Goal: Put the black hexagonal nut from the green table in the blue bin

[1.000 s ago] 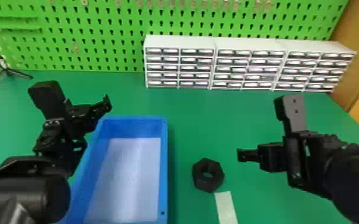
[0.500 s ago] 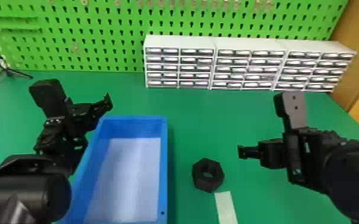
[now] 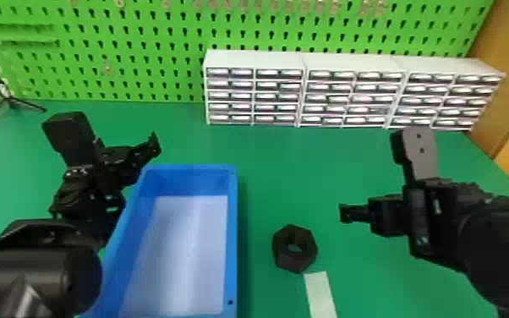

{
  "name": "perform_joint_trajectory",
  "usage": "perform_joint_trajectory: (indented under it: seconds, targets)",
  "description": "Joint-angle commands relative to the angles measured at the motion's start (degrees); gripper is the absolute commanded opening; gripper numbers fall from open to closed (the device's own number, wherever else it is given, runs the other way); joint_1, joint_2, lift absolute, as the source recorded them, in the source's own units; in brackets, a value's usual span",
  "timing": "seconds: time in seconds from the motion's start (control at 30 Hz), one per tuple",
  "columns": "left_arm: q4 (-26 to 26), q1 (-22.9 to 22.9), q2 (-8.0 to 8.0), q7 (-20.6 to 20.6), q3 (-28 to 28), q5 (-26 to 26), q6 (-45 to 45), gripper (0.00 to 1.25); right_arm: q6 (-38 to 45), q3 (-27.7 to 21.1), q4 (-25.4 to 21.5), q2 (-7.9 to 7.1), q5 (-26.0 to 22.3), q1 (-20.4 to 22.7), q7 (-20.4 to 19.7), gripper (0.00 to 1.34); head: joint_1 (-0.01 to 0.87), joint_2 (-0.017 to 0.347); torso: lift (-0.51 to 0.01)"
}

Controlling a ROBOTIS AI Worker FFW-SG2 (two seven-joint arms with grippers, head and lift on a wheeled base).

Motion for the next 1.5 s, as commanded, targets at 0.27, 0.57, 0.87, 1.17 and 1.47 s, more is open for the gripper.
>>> perform_joint_trajectory:
  seconds: [0.27, 0.57, 0.87, 1.17, 1.47]
  targets:
    - [0.0, -0.1, 0.0, 0.0, 0.0, 0.0, 0.0, 1.15, 0.1, 0.8, 1.0, -0.14, -1.6, -0.3, 0.0, 1.06, 0.692, 0.008, -0.097]
    - [0.0, -0.1, 0.0, 0.0, -0.4, 0.0, 0.0, 1.15, 0.1, 0.5, 1.8, -0.06, -3.3, -1.0, 0.0, 1.06, 0.692, 0.008, -0.097]
    - [0.0, -0.1, 0.0, 0.0, -0.6, 0.0, 0.0, 1.15, 0.1, 1.9, 3.7, 0.56, -4.7, -2.2, 0.0, 1.05, 0.692, 0.008, -0.097]
    - [0.0, -0.1, 0.0, 0.0, -0.8, 0.1, 0.0, 1.15, 0.1, 2.8, 4.8, 0.47, -5.2, -3.4, 0.0, 1.05, 0.692, 0.008, -0.097]
    - [0.0, -0.2, 0.0, 0.0, -0.9, 0.1, 0.1, 1.15, 0.1, 4.9, 6.5, -0.23, -7.6, -5.3, 0.0, 1.05, 0.692, 0.008, -0.097]
